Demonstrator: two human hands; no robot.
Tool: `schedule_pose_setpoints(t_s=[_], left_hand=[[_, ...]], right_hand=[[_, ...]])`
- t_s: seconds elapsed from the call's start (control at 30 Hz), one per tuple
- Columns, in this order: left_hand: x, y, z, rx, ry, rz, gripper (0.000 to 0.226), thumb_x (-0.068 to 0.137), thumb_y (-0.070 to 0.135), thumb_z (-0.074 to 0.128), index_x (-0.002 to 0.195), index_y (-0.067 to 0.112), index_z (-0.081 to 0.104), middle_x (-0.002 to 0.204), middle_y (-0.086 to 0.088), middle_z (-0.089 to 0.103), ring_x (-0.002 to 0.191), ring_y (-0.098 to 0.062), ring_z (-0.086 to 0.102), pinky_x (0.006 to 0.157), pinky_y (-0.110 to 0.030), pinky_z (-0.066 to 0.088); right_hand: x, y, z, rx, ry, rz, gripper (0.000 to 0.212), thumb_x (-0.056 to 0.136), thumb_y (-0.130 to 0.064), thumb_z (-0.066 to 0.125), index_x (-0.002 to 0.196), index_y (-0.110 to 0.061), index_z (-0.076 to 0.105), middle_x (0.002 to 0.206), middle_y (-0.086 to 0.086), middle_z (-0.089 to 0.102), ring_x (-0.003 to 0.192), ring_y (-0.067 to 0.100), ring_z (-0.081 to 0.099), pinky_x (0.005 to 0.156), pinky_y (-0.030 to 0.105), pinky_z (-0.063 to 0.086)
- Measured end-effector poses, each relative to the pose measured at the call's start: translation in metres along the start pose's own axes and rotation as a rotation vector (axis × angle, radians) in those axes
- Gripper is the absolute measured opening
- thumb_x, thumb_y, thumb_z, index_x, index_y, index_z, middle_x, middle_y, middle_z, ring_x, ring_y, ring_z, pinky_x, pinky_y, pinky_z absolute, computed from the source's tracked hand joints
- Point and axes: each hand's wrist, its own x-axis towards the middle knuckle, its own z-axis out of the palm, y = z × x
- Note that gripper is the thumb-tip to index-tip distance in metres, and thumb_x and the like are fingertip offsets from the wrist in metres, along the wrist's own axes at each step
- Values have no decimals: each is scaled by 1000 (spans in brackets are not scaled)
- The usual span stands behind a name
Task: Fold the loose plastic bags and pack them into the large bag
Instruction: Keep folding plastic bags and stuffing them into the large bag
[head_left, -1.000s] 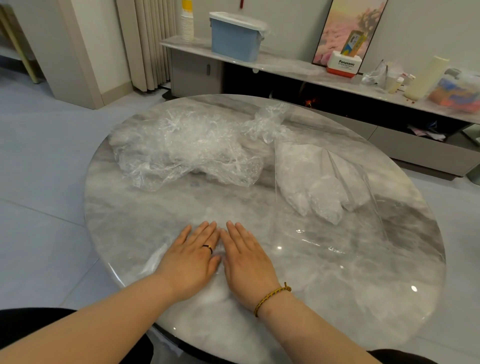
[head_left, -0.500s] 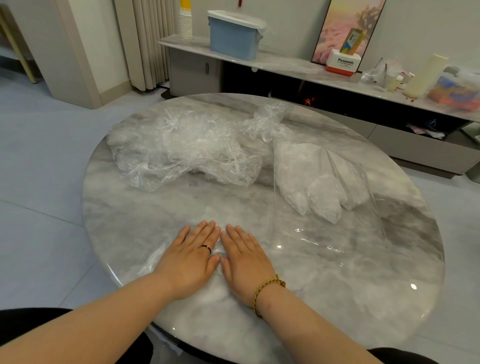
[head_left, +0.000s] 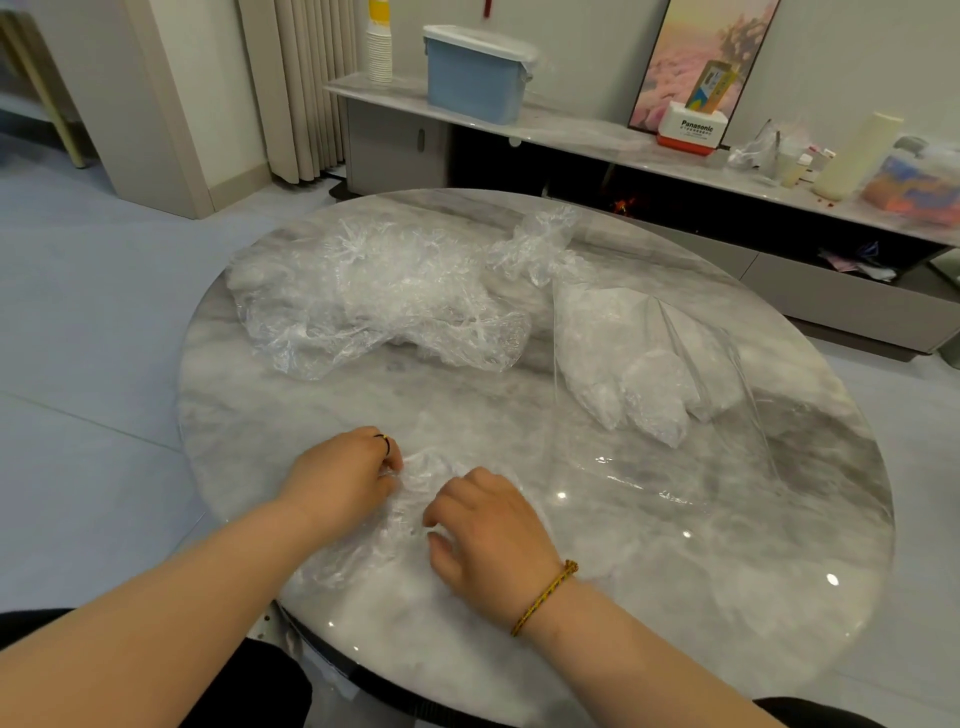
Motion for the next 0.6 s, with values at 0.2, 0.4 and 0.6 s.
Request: schedule_pose_setpoints(t_s=[0.2, 0.4, 0.6], left_hand=[[2, -8, -7, -72, -100, -129, 27, 85, 27, 62, 67, 25, 42, 69, 11, 46, 77, -13, 50, 56, -16, 35], [-4, -7, -16, -15, -72, -94, 31, 80, 30, 65, 65, 29, 37, 70, 14, 45, 76, -11, 47, 54, -16, 31], [-6, -5, -14, -149, -44, 193, 43, 86, -7, 36, 96, 27, 62, 111, 11, 52, 112, -11, 47, 94, -16, 35]], right_hand=[[-10, -30, 12, 102, -210, -185, 34, 69, -38, 37, 89, -21, 59, 80, -6, 64, 71, 14, 60, 63, 19, 48], [-11, -23, 16, 92, -186, -168, 30, 71, -33, 40, 72, -20, 67, 73, -6, 64, 66, 12, 61, 50, 17, 47], [-6, -20, 1, 410, -209, 136, 37, 75, -32, 38, 79, -10, 67, 72, 2, 66, 65, 16, 60, 57, 22, 47]])
